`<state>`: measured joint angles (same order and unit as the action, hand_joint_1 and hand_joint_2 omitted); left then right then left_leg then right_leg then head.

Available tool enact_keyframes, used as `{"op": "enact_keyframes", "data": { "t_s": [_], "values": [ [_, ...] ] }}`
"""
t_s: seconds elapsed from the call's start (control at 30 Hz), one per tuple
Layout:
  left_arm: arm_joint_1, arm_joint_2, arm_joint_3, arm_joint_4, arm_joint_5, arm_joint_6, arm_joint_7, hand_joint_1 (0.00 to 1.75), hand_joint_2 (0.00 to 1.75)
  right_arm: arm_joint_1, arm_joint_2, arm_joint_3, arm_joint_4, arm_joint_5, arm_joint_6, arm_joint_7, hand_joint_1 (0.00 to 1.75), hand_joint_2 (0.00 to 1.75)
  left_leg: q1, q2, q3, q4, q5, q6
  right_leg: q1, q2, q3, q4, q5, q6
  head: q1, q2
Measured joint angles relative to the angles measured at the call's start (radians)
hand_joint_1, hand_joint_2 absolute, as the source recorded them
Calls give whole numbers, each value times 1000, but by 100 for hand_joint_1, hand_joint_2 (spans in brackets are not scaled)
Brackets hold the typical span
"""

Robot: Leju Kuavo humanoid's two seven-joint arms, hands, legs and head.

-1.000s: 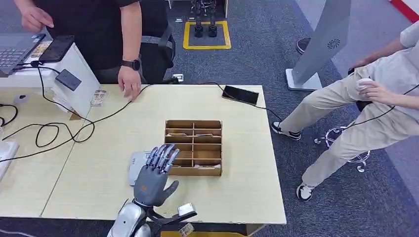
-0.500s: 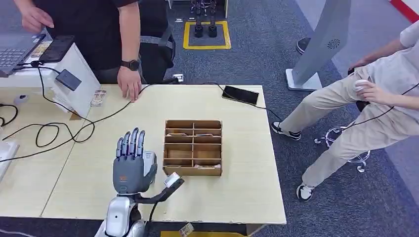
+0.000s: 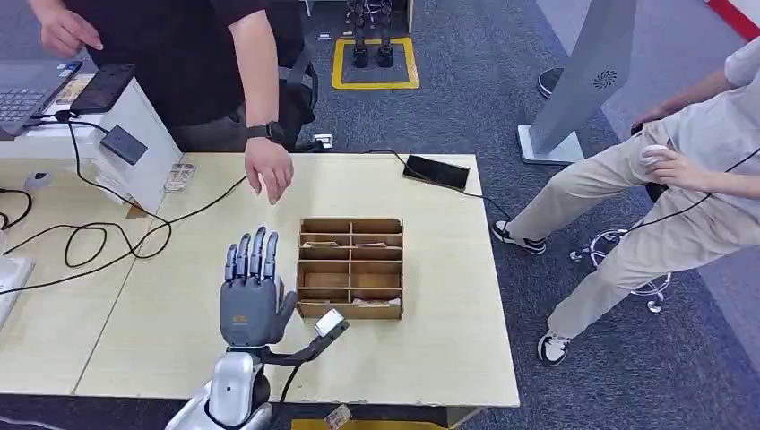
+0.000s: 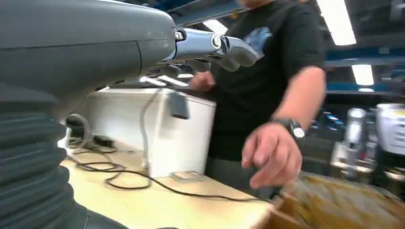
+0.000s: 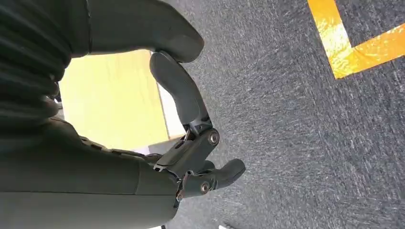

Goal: Pass the card to the sensor for recognition and then transmit it.

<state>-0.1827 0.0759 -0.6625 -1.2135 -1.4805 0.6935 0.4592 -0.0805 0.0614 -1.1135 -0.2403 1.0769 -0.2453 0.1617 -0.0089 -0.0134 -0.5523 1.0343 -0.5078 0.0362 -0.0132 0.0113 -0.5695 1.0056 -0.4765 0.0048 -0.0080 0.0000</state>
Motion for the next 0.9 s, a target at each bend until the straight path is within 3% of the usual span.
{"op": "enact_keyframes", "data": {
  "t_s": [0.27, 0.67, 0.9],
  "values": [
    [5, -5, -15, 49, 0, 0, -147, 0, 175, 0, -1, 0, 0, 2, 0, -2, 0, 175, 0, 0, 0, 0, 0, 0, 0, 0, 0, 0, 0, 0, 0, 0],
    [10, -14, -15, 70, 0, 0, -167, 0, 175, 0, -1, 0, 0, 2, 0, -2, 0, 175, 0, 0, 0, 0, 0, 0, 0, 0, 0, 0, 0, 0, 0, 0],
    [29, -32, 18, 72, 0, 0, -243, 0, 175, 0, -1, 0, 0, 2, 0, 0, 0, 175, 0, 0, 0, 0, 0, 0, 0, 0, 0, 0, 0, 0, 0, 0]
  ]
}}
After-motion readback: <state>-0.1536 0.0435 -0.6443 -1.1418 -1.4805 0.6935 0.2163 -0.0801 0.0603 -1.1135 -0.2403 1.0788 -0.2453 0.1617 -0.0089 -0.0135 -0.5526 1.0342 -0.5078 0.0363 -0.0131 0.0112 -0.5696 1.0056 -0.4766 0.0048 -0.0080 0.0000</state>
